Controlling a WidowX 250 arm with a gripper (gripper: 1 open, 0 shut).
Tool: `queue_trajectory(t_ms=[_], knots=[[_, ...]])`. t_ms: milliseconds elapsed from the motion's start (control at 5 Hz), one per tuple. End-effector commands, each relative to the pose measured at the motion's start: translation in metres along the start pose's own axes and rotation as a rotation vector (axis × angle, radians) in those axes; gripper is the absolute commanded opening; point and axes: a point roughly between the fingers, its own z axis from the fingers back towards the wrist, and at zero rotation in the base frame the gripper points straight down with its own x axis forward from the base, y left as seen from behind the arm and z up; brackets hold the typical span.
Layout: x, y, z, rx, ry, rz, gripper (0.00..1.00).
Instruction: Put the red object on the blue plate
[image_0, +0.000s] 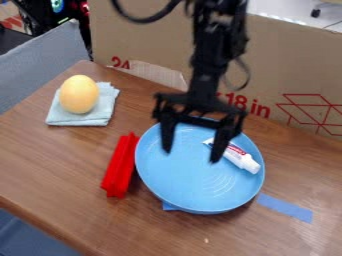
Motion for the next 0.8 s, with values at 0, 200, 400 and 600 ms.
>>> queue_trajectory(t_ms=[0, 200, 400, 600], knots=[[-0.005, 0.024, 0.025, -0.034, -0.076, 0.053, 1.0], [-0.006, 0.054, 0.01, -0.041, -0.083, 0.099, 1.0], [-0.002, 0.064, -0.008, -0.011, -0.065, 0.12, 1.0], [0.012, 0.057, -0.023, -0.01, -0.08, 0.136, 1.0]])
